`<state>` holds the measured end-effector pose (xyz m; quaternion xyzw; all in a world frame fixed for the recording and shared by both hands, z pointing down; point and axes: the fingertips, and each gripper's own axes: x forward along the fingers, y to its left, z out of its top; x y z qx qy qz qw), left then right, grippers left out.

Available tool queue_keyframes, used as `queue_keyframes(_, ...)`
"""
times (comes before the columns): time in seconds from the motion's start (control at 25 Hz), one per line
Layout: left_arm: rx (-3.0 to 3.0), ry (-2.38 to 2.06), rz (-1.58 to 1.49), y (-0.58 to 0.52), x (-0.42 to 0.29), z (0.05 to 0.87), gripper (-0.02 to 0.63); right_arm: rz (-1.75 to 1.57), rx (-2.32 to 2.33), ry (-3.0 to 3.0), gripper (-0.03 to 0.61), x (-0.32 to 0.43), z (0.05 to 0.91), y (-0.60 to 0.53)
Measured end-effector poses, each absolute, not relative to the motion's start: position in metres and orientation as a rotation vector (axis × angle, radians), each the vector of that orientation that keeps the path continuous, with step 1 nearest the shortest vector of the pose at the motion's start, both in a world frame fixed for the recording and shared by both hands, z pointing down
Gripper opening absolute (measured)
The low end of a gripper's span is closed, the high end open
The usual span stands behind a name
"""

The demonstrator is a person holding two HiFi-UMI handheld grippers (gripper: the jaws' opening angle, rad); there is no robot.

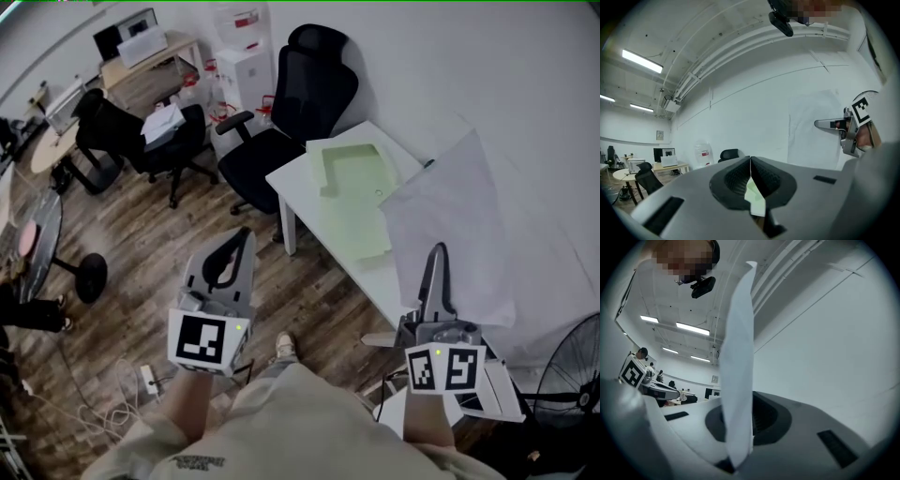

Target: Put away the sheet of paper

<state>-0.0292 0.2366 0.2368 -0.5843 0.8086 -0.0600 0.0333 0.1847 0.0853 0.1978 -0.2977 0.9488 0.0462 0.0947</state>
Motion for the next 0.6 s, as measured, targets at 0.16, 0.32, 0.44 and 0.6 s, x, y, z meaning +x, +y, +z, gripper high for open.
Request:
queue_keyframes(0.16,-1.828,2.488,-0.197,0.214,-0.075,0.245,0.021,0.122,-0.920,2.826,0.023,0.141,0.204,0.063)
queue_keyframes(0.32,-1.867,2.486,-0.217,0.193,-0.115,0.256,0.021,0.111,-0.962,2.836,0.023,0.102,0.213,0.041)
queue_keyframes(0.44,-1.893,2.480,-0.222,0.180,-0.137,0.262,0.021,0.089,-0.995,2.846,0.023,0.080,0.222,0.027)
queue_keyframes(0.6,-1.924,2.478,-0.233,0.166,-0.157,0.274,0.021,0.056,-1.041,2.850,0.023,0.064,0.235,0.011)
